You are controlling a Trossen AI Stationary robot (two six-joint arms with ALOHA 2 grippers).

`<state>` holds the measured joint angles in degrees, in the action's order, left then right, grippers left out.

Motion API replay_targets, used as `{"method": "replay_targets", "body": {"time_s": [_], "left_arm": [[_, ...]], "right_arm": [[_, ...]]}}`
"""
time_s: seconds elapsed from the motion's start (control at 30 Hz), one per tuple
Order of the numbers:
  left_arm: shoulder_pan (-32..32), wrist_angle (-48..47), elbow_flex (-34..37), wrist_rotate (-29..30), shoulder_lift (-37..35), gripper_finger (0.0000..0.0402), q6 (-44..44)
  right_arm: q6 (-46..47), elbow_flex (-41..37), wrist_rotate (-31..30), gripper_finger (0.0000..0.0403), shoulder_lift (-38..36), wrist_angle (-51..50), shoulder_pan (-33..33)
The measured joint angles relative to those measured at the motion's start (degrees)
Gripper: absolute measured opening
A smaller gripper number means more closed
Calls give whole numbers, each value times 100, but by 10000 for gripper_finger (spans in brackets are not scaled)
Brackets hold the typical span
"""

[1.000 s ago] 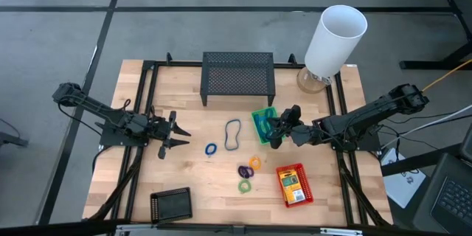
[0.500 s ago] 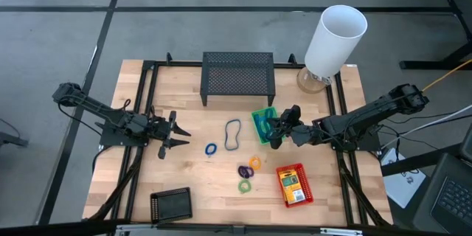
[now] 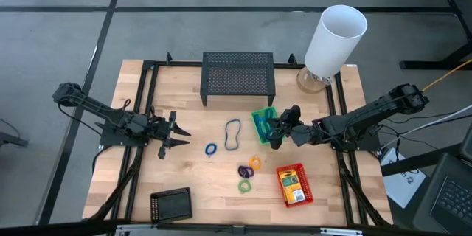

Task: Pick & Place Office Desk Supplies
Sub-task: Put the blue rubber band into the green basket

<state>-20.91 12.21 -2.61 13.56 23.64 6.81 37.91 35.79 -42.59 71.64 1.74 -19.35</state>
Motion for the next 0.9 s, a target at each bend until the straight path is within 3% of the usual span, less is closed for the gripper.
{"method": "replay_targets", "body": {"time_s": [0.9], "left_arm": [[0, 0, 0, -21, 0, 129, -83]], "right_arm": [[-110, 0, 21, 0, 0, 1, 1]]}}
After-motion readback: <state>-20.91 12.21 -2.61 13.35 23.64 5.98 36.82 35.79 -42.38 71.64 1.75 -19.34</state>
